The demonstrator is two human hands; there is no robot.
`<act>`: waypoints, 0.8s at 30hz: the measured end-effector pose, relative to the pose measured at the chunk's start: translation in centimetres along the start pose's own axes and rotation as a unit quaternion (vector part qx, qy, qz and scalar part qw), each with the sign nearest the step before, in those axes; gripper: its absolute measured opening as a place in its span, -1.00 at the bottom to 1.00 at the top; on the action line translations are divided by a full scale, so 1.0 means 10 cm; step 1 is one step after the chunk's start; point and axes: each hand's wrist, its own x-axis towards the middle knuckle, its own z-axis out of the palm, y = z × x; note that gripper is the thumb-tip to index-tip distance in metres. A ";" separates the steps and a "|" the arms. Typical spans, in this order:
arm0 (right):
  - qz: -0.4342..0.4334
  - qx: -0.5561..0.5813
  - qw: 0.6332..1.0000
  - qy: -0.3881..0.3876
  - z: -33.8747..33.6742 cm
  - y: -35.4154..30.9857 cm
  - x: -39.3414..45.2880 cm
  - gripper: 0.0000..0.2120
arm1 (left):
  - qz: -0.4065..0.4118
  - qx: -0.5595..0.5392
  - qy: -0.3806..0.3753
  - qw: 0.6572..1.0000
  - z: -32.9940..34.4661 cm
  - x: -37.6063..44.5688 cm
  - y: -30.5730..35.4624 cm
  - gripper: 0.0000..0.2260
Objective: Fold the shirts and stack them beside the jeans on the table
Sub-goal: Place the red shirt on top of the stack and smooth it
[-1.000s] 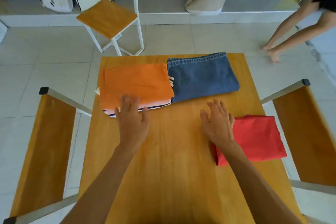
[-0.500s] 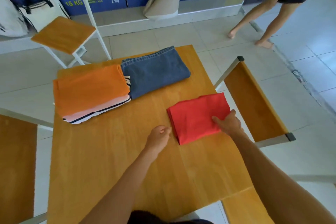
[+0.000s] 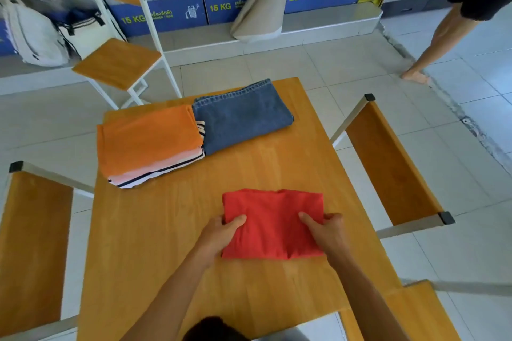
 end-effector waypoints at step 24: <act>-0.293 -0.026 0.918 -0.267 2.20 -3.11 -0.17 -0.77 | 0.114 -0.153 0.275 0.942 -2.99 0.32 0.91 -0.53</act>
